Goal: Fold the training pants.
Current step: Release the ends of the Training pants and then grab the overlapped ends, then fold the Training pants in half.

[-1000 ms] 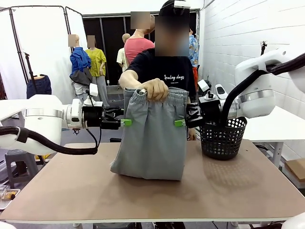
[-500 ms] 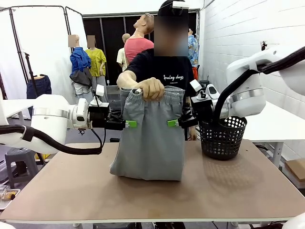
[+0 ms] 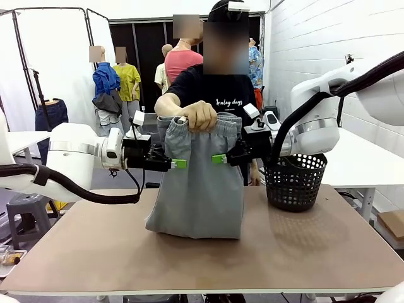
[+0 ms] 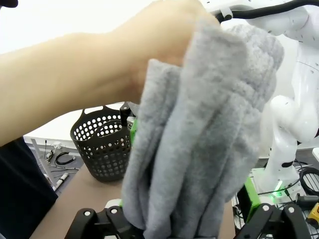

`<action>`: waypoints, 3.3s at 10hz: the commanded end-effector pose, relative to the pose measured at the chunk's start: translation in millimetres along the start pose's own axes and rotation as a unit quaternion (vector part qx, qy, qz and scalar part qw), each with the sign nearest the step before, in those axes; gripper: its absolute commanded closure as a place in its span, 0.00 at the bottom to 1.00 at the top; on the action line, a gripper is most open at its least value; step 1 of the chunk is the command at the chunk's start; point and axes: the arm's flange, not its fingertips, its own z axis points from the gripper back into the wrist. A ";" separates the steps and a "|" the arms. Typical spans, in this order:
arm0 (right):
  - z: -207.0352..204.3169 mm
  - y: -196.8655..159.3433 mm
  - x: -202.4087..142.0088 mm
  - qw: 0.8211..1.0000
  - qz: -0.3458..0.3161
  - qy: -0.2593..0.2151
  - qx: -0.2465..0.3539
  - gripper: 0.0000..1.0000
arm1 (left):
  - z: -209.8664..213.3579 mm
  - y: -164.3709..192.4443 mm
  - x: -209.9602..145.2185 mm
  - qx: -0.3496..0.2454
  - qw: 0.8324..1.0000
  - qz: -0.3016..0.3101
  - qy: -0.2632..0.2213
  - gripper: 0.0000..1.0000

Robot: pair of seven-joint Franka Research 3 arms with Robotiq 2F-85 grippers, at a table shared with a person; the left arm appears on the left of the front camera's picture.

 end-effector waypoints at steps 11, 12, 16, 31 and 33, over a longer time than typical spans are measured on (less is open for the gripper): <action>6.5 -7.6 -8.0 0.999 -0.044 -0.012 0.014 1.00 | -18.4 6.1 3.9 0.093 0.994 -0.024 -0.046 1.00; 8.7 -8.0 -7.4 0.999 -0.045 -0.007 0.017 1.00 | -16.7 6.8 3.5 0.095 0.994 -0.026 -0.050 1.00; 3.9 -16.4 -3.7 0.999 -0.023 0.027 -0.011 1.00 | -13.9 11.7 -4.5 0.060 0.997 -0.005 -0.037 1.00; 6.6 -6.2 -12.9 0.999 -0.033 -0.001 0.007 1.00 | -17.7 9.2 -3.8 0.073 0.997 -0.008 -0.026 1.00; 6.6 -6.2 -12.9 0.999 -0.033 -0.001 0.007 1.00 | -17.7 9.2 -3.8 0.073 0.997 -0.008 -0.026 1.00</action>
